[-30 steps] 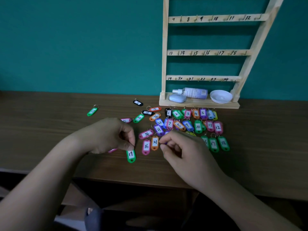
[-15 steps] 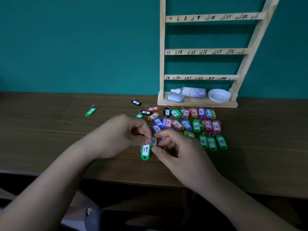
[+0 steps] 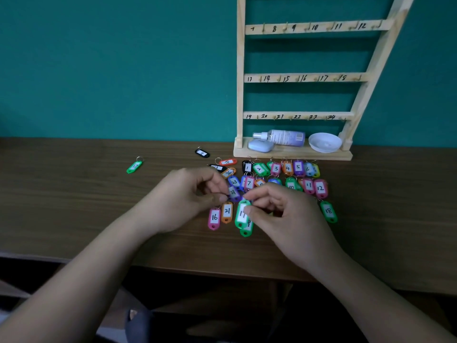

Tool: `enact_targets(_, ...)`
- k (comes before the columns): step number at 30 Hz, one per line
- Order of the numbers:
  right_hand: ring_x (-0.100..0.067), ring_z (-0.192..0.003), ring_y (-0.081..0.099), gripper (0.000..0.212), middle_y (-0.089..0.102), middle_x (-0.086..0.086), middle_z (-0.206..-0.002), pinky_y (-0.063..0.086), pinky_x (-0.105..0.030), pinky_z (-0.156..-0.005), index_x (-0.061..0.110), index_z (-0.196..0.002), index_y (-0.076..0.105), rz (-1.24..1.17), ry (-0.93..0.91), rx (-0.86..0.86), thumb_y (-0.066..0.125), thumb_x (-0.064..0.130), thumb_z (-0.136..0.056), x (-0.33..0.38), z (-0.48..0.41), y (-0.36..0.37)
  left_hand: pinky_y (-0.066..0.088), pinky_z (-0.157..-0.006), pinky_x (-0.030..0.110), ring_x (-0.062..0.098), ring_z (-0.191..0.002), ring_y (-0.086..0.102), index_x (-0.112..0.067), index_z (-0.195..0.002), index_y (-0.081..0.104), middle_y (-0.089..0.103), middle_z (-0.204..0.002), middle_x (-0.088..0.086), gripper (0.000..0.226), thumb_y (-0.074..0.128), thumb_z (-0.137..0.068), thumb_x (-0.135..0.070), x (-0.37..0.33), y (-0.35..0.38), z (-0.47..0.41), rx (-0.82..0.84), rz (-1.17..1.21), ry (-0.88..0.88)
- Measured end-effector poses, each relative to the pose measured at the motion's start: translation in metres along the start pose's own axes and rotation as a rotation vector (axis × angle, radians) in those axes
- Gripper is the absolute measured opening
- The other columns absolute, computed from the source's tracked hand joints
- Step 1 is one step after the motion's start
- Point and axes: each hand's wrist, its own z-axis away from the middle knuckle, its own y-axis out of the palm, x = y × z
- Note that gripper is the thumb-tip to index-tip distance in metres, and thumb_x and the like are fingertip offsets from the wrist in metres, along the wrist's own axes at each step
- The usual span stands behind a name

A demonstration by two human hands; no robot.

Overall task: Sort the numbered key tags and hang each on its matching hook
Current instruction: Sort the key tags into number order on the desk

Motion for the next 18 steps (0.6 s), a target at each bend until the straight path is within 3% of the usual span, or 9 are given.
enact_targets(4,0.005,-0.085,0.073,0.014,0.076,0.023,-0.083,0.051,-0.011,-0.074,0.035,-0.099,0.080,0.033,0.021,-0.001,0.083,0.024,-0.093,-0.004,-0.007,-0.014,0.046,-0.074,0.011,-0.002,-0.086,0.067,-0.036,-0.092,0.076,0.074,-0.089,-0.025,0.013,0.085,-0.088,-0.028,0.013,-0.004,0.001,0.045,-0.184,-0.053)
enact_targets(6,0.004,-0.083,0.073,0.013,0.077,0.021,-0.084,0.052,-0.016,-0.074,0.035,-0.098,0.080,0.034,0.059,0.003,0.083,0.024,-0.093,-0.006,-0.011,-0.022,0.042,-0.072,0.006,-0.004,-0.084,0.065,-0.036,-0.093,0.076,0.072,-0.087,-0.027,0.014,0.086,-0.087,-0.029,0.016,-0.003,0.000,0.059,-0.218,-0.066)
enact_targets(10,0.007,-0.084,0.072,0.011,0.077,0.024,-0.086,0.050,-0.020,-0.076,0.037,-0.098,0.080,0.062,0.111,0.035,0.083,0.028,-0.093,-0.009,-0.013,-0.027,0.040,-0.070,0.007,0.000,-0.085,0.064,-0.036,-0.101,0.073,0.071,-0.088,-0.016,0.019,0.085,-0.087,-0.032,0.016,0.002,-0.002,0.052,-0.249,-0.083)
enact_targets(14,0.011,-0.083,0.070,0.009,0.075,0.028,-0.083,0.044,-0.006,-0.070,0.036,-0.098,0.079,0.101,0.125,0.082,0.083,0.030,-0.092,-0.008,-0.009,-0.015,0.040,-0.072,0.007,0.000,-0.087,0.064,-0.039,-0.106,0.074,0.070,-0.091,-0.016,0.020,0.084,-0.089,-0.035,0.016,0.002,-0.002,0.097,-0.270,-0.099)
enact_targets(18,0.007,-0.081,0.071,0.009,0.075,0.026,-0.081,0.045,-0.007,-0.070,0.033,-0.098,0.078,0.102,0.128,0.108,0.084,0.031,-0.092,-0.006,-0.007,-0.008,0.040,-0.071,0.007,-0.004,-0.085,0.064,-0.037,-0.098,0.074,0.071,-0.090,-0.018,0.016,0.085,-0.089,-0.031,0.015,0.002,-0.003,0.104,-0.273,-0.119)
